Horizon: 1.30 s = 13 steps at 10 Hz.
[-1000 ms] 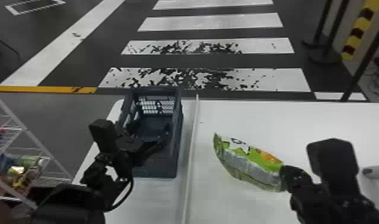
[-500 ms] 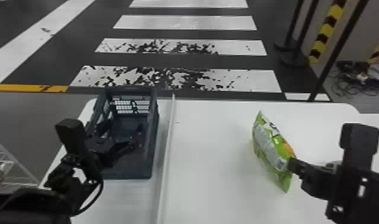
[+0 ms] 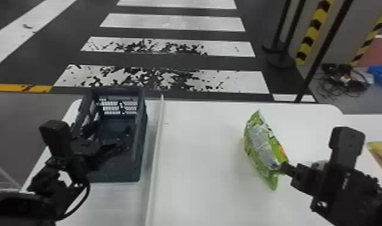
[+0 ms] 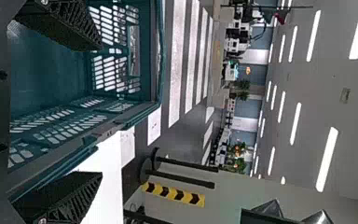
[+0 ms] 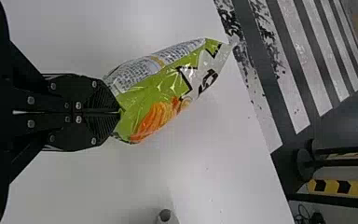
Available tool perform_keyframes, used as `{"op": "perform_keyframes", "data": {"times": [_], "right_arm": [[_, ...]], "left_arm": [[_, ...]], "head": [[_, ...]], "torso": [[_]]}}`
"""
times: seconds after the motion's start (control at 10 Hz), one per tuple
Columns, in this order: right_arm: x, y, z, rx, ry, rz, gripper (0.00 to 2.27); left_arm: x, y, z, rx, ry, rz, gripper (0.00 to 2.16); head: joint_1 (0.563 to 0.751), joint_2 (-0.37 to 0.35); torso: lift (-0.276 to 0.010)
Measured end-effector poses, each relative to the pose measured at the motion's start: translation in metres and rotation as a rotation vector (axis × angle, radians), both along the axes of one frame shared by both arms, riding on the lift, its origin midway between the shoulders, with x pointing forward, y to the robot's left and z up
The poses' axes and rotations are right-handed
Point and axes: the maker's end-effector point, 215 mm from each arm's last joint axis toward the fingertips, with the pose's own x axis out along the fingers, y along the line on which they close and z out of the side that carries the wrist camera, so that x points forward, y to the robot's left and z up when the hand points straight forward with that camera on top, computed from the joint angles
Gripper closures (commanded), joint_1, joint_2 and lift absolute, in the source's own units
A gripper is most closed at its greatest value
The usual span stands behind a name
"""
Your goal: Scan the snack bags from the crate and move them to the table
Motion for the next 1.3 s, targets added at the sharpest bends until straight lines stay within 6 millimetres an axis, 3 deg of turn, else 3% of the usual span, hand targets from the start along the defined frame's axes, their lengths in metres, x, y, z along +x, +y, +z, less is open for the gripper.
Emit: {"op": "perform_keyframes", "data": {"times": [0.5, 0.6, 0.7, 0.8, 0.9, 1.3], "right_arm": [[-0.004, -0.059, -0.034, -0.048, 0.081, -0.117, 2.21], [-0.009, -0.066, -0.038, -0.066, 0.098, -0.131, 2.06], [-0.012, -0.068, -0.04, -0.073, 0.107, -0.133, 1.59], [-0.014, -0.069, -0.04, -0.08, 0.113, -0.129, 0.72], [-0.015, -0.068, -0.039, -0.085, 0.116, -0.122, 0.0], [-0.005, -0.059, -0.023, -0.142, 0.08, -0.058, 0.04]], "left_arm": [[0.001, 0.005, -0.007, 0.002, 0.011, 0.0, 0.03], [0.002, 0.004, -0.008, 0.0, 0.013, -0.001, 0.03], [0.003, 0.002, -0.009, -0.003, 0.014, -0.003, 0.03], [0.004, -0.001, -0.01, -0.006, 0.015, -0.006, 0.03], [0.005, -0.003, -0.01, -0.009, 0.015, -0.008, 0.03], [0.006, -0.003, -0.018, -0.008, 0.03, -0.007, 0.03]], "head": [[0.695, -0.08], [0.695, -0.092], [0.695, -0.096], [0.695, -0.101], [0.695, -0.104], [0.695, -0.095]], "torso": [[-0.095], [-0.095], [-0.095], [-0.095], [-0.095], [-0.095]]}}
